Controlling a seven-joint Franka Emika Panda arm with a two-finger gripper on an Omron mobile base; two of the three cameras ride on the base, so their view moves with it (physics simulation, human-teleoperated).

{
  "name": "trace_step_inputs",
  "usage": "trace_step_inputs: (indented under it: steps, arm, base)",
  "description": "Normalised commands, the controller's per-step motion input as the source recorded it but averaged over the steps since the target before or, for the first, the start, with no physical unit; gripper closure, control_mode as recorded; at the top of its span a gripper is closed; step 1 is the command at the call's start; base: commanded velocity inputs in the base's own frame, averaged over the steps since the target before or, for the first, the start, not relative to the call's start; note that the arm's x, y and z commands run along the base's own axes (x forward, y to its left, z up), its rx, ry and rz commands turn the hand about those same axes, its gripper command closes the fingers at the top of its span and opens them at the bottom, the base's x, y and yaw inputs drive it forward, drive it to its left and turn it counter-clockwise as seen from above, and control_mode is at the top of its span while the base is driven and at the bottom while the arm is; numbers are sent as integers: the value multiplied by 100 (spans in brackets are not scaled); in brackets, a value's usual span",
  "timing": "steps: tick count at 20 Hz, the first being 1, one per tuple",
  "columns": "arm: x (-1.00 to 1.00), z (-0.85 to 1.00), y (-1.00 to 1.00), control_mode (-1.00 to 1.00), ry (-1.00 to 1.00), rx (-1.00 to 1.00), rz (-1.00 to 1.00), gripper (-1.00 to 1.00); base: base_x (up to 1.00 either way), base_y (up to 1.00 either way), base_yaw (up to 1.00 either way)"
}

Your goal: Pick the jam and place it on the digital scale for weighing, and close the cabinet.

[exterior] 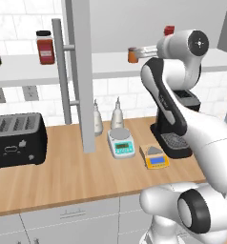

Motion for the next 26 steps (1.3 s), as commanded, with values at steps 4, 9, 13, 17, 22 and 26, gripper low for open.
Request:
trace_step_inputs:
  steps: [4,9,13,17,22,26]
  arm:
    - [61,0,0,-100,0,0,0,-100]
    - [58,0,0,-100,0,0,0,-100]
    - [47,0,0,-100,4,4,0,-100]
    - [46,-3,0,-100,7,1,0,-100]
    - [38,-2,6,-100,3,0,0,-100]
    - [33,-3,1,-100,1,0,0,-100]
  base:
    - [0,0,0]
    - [0,0,0]
    - [0,0,0]
    - [0,0,0]
    - [0,0,0]
    - [0,0,0]
